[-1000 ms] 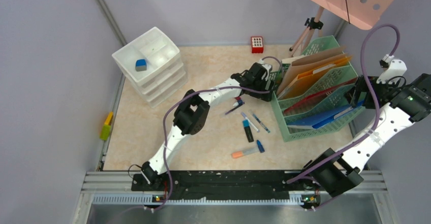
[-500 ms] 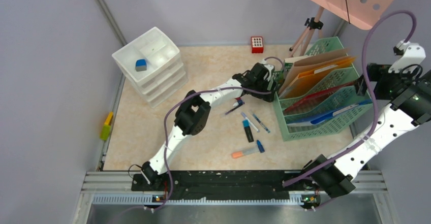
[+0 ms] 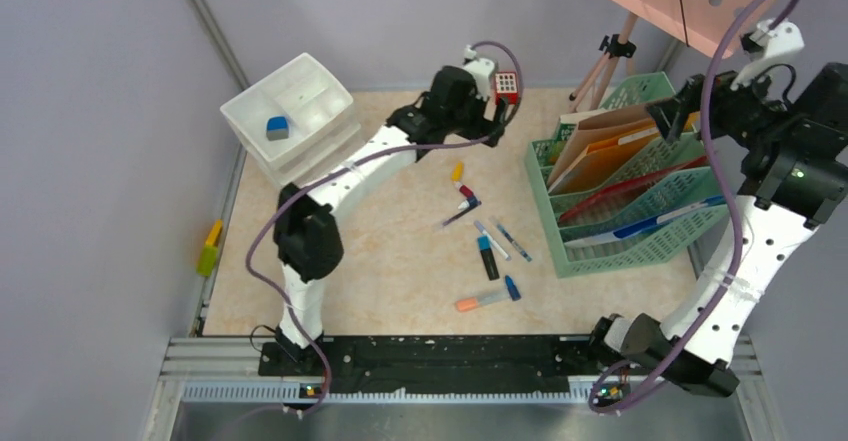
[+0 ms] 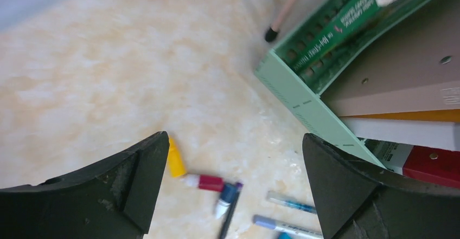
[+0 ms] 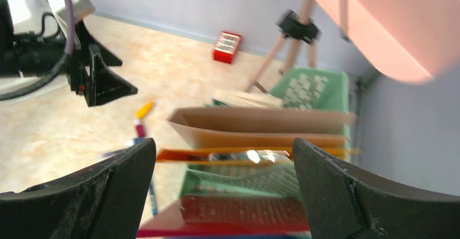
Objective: Organize the desk
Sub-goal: Move the storage box to the center of the board.
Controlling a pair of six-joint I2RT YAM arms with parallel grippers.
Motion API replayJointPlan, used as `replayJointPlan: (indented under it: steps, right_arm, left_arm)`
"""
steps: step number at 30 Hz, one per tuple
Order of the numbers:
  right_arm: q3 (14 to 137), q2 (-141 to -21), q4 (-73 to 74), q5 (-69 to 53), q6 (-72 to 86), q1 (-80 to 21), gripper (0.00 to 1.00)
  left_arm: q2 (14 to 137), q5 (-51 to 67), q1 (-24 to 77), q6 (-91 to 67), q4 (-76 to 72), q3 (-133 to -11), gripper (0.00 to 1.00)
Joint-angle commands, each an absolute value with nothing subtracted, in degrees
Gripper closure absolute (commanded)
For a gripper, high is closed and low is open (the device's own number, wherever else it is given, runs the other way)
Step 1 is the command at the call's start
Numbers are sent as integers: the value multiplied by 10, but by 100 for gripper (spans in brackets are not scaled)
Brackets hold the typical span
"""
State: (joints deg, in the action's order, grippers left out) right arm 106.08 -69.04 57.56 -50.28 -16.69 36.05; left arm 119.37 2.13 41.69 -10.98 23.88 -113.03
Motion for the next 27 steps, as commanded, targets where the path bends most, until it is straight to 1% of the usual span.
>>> replayJointPlan:
  steps: [1, 5, 10, 14, 17, 22, 27]
  right_arm:
    - [1058, -676, 489, -465, -96, 246, 5]
    - [1044, -676, 455, -421, -78, 121, 5]
    - [1030, -690, 434, -331, -87, -48, 5]
    - [1003, -709, 393, -282, -93, -153, 5]
    - [991, -733, 369, -233, -113, -231, 5]
    - [1006, -792, 352, -215, -126, -305, 5]
    - [1020, -839, 332, -204, -131, -353, 5]
  left_arm:
    - [1062, -26, 395, -45, 210, -1061, 1]
    - [969, -37, 372, -15, 214, -992, 1]
    - [860, -73, 330, 22, 235, -908, 1]
    - [757, -70, 289, 77, 227, -823, 1]
    - [700, -90, 273, 137, 261, -805, 1]
    - [629, -136, 219, 172, 307, -789, 1]
    - [600, -232, 153, 159, 328, -783, 1]
